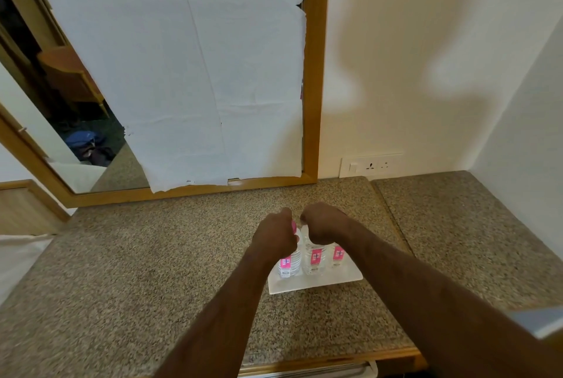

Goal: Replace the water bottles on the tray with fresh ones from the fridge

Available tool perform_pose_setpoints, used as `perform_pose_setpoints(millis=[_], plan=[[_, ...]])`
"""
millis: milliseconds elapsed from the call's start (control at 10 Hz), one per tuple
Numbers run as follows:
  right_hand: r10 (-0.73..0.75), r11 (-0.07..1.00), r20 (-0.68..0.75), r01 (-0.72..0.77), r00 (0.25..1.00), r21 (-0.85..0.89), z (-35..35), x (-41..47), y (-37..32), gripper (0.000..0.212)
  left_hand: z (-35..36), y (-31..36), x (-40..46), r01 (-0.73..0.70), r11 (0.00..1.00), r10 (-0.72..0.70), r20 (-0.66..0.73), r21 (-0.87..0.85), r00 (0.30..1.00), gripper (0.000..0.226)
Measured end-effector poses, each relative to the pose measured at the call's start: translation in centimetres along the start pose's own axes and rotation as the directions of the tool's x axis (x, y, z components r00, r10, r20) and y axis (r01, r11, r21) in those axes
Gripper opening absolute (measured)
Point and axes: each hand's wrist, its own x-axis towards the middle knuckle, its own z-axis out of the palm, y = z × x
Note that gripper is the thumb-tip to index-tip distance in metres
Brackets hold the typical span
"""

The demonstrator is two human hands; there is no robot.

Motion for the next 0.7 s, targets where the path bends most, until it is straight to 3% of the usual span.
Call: perform_pose_setpoints(millis=[400, 700], plan=[[-0.023, 1.0, 0.046, 0.023, 0.999, -0.016, -0.4, 0.4, 0.1, 0.044, -0.7, -0.1, 0.0, 0.027, 0.998, -0.03, 0.04, 0.054, 0.999, 0.032], [-0.073, 0.997, 0.053, 0.071, 0.996, 0.041, -1.7, 0.1, 1.2, 0.045, -3.0, 0.8, 1.0, 0.042, 0.996, -0.051, 0.122, 0.079, 0.991, 0.057]])
